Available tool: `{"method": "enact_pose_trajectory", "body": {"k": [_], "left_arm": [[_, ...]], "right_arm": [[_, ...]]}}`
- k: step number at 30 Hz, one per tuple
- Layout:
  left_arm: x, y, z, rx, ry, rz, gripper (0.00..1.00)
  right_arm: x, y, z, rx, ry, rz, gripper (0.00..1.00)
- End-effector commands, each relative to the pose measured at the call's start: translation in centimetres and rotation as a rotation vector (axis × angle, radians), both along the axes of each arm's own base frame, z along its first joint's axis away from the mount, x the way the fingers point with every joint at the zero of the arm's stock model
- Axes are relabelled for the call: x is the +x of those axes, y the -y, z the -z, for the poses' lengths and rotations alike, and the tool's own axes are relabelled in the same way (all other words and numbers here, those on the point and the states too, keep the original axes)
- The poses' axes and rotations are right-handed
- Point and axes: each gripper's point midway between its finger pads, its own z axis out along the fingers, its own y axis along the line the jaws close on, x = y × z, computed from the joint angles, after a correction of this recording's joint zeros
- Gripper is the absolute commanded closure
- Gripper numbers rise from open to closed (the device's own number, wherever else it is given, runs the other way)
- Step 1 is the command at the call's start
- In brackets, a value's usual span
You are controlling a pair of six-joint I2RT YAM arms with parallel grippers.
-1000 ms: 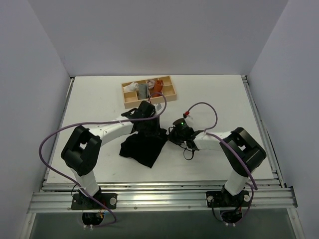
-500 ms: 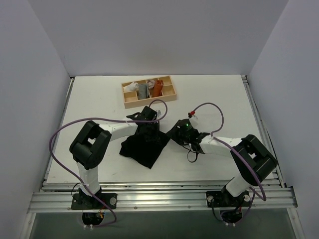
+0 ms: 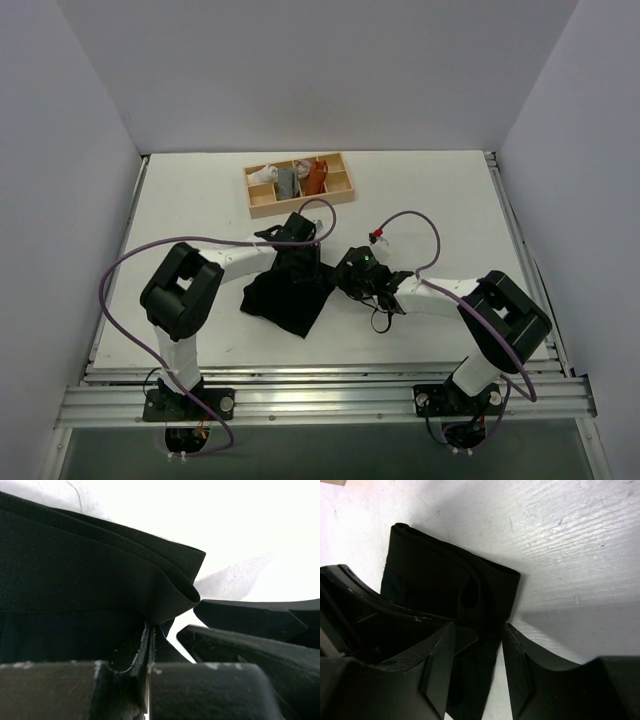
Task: Roll the underwear
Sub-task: Fold the underwear
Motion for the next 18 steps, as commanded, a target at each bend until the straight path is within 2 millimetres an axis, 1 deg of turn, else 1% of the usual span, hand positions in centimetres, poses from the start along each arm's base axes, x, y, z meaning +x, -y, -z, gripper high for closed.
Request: {"method": "enact_pose_trajectory", "body": {"k": [1,2,3,5,6,7,10,13,14,16,17,18], "left_arm": [[2.1,1.0,-2.7,-0.023,0.09,-0.023,0.98],[2.3,0.8,-2.9,-0.016,0.101,-0.035,0.98],[2.5,0.7,-3.5,-0.02,0.114,-0.043,0.98],[2.6,0.6,-3.9,-0.016,0.122,-0.05,0.98],[2.7,0.5,-4.2,-0.014,0.127,-0.053,0.98],[2.7,0.5,-4.3,-0.014,0.13,-0.053,0.98],[3.0,0.5,-4.6,-0.008,0.133,-0.057,0.98],[3.2,0.6,-4.9,-0.012,0.139,-0.065,0.98],[3.4,0.7,-5.2,-0.012,0.145,-0.068,0.98],[3.5,0.7,-5.3,-0.011,0.146,-0.071,0.98],[3.6,0.7,-5.3,-0.011,0.146,-0.071,0.98],[3.7,0.8,-5.4,-0.011,0.147,-0.072,0.98]], "right_arm": [[1.2,0.8,-0.9,-0.028,0.037,0.064,0.64],[1.5,1.1,-1.8,-0.023,0.053,0.081,0.66],[1.6,1.4,-2.2,-0.029,0.062,0.094,0.68],[1.9,2.2,-2.8,-0.04,0.077,0.115,0.76],[2.2,2.4,-2.8,-0.041,0.08,0.118,0.78],[2.5,2.7,-2.8,-0.041,0.079,0.124,0.82],[3.1,2.5,-2.7,-0.044,0.078,0.105,0.9],[3.6,2.1,-2.7,-0.026,0.085,0.095,0.92],[3.7,2.1,-2.3,-0.03,0.074,0.092,0.92],[4.2,1.8,-2.1,-0.025,0.074,0.083,0.93],[4.3,1.9,-1.4,-0.037,0.061,0.081,0.93],[4.3,1.6,-1.2,-0.036,0.056,0.074,0.93]]}}
